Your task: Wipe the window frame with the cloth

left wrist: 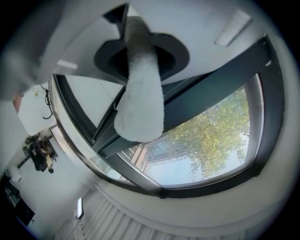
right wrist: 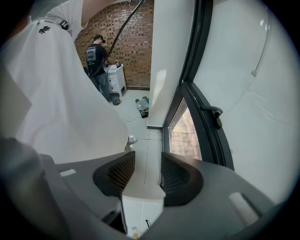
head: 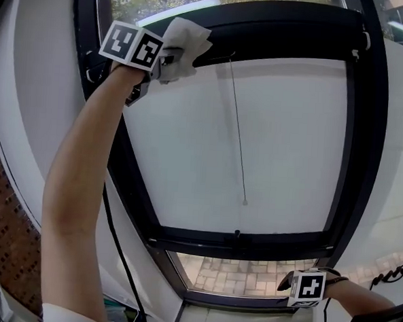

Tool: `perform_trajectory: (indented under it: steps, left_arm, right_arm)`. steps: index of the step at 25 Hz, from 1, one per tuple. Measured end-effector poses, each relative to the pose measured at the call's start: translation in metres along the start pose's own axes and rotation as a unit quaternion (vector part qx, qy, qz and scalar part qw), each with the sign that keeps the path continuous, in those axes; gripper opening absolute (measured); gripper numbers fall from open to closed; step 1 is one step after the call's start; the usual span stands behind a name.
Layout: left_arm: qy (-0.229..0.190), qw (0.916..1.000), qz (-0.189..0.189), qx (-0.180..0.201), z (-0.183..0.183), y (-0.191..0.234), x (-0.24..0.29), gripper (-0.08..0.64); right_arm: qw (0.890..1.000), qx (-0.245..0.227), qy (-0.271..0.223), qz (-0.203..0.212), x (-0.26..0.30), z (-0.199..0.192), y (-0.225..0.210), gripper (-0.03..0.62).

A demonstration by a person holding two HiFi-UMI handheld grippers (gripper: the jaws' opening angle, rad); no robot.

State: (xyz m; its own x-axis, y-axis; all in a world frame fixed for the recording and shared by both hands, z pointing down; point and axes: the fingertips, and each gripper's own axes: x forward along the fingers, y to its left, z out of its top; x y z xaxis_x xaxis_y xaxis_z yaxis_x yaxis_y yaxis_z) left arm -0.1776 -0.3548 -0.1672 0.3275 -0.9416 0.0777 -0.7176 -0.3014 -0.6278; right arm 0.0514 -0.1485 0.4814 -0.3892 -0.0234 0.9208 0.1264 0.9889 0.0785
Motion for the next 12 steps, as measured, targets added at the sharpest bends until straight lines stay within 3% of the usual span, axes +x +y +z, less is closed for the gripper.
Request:
perform_trajectory:
  steps: [6,12]
  left_arm:
    - [0.006,0.9985,0.037,-0.039,-0.060,0.072,-0.043,0.092]
    - [0.024,0.9961,0.072,-0.045,-0.110,0.135,-0.078,0.092]
  right_arm:
    - [1.000,-0.011,0.001,0.009,0.013,0.047,0.001,0.176]
    - [1.000,-0.017,0.003,0.024,0.042,0.091,0.008,0.176]
